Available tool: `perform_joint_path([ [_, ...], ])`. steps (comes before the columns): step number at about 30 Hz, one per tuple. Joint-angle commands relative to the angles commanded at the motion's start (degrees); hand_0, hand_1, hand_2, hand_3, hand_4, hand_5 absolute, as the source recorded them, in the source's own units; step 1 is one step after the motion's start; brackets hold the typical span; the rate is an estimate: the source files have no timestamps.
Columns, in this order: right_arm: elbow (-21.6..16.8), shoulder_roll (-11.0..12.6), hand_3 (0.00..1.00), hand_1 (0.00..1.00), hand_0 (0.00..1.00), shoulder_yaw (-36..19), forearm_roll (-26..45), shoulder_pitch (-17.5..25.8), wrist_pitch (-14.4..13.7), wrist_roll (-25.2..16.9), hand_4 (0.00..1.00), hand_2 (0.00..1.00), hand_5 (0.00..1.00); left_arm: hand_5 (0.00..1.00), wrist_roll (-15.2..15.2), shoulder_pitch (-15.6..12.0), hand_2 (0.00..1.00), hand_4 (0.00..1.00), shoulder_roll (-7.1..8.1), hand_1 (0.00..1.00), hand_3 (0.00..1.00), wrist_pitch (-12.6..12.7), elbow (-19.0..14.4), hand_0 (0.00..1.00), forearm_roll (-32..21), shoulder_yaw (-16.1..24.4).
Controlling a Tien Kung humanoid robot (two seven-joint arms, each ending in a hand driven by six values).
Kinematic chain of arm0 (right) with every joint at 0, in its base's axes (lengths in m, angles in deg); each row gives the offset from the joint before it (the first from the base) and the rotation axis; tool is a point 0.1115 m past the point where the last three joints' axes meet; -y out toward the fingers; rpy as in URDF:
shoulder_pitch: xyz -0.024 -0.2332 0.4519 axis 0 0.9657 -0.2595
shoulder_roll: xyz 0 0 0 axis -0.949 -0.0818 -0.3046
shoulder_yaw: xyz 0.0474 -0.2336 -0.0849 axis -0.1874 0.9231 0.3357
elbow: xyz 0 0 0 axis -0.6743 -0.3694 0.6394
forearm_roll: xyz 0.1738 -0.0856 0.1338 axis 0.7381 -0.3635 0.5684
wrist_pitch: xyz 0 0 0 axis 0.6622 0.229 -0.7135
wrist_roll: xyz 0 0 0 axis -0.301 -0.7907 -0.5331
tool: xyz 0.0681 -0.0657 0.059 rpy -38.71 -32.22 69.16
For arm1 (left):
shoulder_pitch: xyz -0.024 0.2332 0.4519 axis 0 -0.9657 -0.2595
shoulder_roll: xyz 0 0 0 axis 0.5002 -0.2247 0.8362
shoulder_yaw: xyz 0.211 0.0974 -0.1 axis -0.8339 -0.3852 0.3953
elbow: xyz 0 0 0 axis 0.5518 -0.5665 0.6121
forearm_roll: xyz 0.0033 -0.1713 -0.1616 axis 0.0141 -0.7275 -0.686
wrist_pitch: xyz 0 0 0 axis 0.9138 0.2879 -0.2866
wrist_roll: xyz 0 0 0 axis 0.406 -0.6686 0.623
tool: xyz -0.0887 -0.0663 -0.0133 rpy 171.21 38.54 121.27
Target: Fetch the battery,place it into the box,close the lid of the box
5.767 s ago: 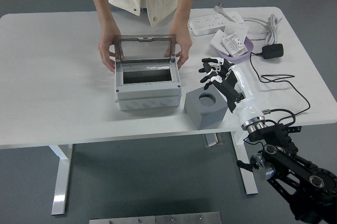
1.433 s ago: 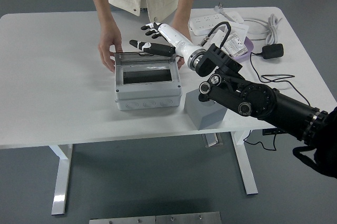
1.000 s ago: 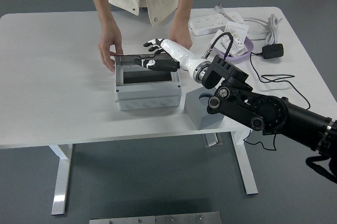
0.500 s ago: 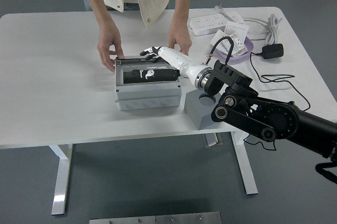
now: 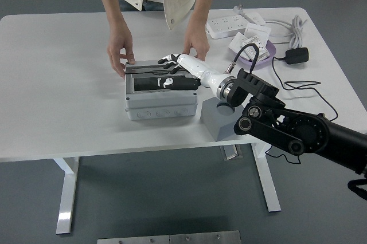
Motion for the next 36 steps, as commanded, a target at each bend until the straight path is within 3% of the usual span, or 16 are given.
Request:
perform_joint_path([
  [22,-2.22,1.51,0.827,0.771,0.893,0.13,1.01,1.57,-0.34,-0.31,0.898,0.800,0.851,0.267,0.14,-0.10,0.715,0.656,-0.12,0.751,0.801,0.03,0.00,0.658,-0.47,-0.42],
  [36,-7.51,4.77,0.826,0.767,0.881,-0.72,1.46,5.44,-0.57,-0.90,0.899,0.797,0.852,0.267,0.02,-0.43,0.715,0.656,-0.35,0.751,0.801,0.07,0.00,0.657,-0.26,-0.10],
])
